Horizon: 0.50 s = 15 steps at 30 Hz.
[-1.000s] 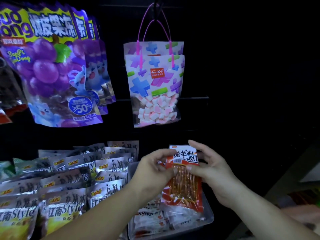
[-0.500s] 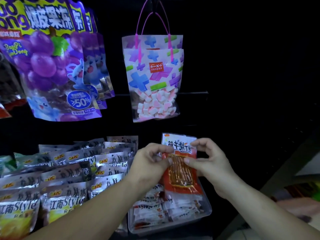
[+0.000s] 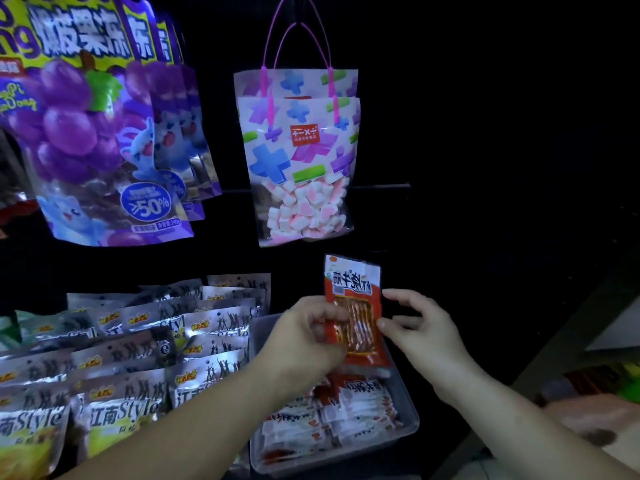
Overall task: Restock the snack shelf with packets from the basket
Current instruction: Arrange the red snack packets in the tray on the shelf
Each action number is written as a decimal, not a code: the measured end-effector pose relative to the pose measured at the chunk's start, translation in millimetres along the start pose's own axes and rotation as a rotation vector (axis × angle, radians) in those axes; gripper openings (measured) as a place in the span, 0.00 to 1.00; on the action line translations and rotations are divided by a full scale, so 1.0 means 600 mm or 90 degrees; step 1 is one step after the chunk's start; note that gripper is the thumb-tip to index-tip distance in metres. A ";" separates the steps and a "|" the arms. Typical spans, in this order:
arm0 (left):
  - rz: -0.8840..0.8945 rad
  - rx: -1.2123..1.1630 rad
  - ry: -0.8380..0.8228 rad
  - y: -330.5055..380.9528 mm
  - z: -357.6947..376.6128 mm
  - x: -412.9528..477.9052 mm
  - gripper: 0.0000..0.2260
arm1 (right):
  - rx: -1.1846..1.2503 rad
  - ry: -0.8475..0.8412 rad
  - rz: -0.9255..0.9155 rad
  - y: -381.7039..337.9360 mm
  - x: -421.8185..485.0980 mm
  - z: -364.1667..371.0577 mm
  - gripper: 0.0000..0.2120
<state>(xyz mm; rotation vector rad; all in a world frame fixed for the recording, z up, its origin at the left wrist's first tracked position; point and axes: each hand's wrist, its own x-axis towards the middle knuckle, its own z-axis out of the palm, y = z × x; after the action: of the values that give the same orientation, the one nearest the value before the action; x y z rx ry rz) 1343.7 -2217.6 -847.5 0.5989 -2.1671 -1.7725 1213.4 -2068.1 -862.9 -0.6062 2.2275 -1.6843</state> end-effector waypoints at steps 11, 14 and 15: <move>0.252 0.325 -0.190 -0.037 0.059 -0.013 0.07 | 0.083 -0.010 -0.008 -0.001 0.007 0.024 0.27; 0.200 0.275 -0.048 -0.045 0.028 0.008 0.03 | 0.060 -0.012 -0.003 0.018 0.013 0.010 0.31; 0.185 0.271 0.001 -0.046 0.016 0.013 0.04 | 0.074 -0.031 0.007 0.023 0.016 0.007 0.34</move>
<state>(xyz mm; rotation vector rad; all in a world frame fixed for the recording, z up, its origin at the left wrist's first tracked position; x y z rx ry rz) 1336.5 -2217.4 -876.7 0.3464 -2.4974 -1.1732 1204.8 -2073.0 -877.1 -0.5982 2.0788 -1.7603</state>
